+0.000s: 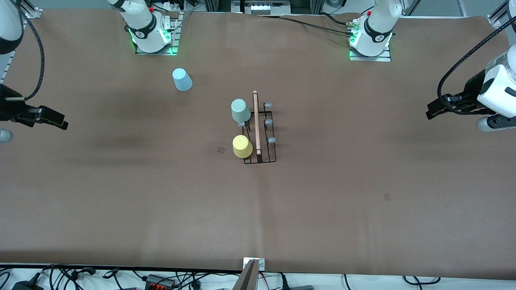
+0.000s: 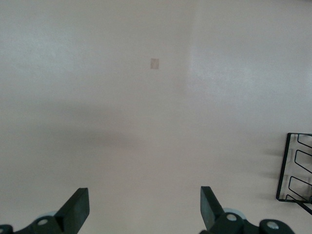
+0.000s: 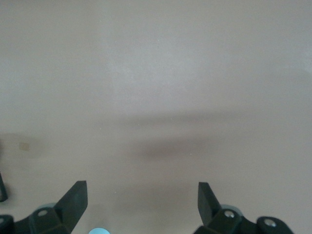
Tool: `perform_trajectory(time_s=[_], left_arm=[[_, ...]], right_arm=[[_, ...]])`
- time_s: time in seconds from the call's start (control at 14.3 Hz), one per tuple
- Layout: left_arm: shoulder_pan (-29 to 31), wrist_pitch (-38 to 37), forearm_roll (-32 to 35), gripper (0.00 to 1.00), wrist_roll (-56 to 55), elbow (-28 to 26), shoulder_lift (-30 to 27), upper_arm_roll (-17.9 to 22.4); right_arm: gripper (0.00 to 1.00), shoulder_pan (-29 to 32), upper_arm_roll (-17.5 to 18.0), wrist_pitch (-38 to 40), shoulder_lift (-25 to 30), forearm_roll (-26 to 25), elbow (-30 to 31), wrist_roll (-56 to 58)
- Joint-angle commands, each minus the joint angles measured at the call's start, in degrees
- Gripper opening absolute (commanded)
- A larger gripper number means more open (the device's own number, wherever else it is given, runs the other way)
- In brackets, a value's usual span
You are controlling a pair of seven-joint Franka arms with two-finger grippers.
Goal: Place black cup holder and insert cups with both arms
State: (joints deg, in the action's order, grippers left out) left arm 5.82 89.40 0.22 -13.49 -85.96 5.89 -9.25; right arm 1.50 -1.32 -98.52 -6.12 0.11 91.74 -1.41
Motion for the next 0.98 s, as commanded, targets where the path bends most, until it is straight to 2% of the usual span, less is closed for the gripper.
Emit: perform_trajectory(time_s=[0.0,0.21,0.91], left_arm=[[0.2,0.0,0.9,1.00,0.4,-1.0,-1.1,-0.2],[0.4,-0.2,0.9,1.00,0.6,-1.1,-1.1,0.2],[0.4,-0.1,0.9,1.00,1.6,-1.0,-1.1,0.0]], right_arm=[[1.00,0.7,1.0,-2.6,7.6,-1.0,9.4,1.5],[1.00,0.8,1.0,0.6,8.1,-1.0,8.8,1.5],[1.00,0.8,1.0,2.5,8.9,-0.9,8.0,1.5]])
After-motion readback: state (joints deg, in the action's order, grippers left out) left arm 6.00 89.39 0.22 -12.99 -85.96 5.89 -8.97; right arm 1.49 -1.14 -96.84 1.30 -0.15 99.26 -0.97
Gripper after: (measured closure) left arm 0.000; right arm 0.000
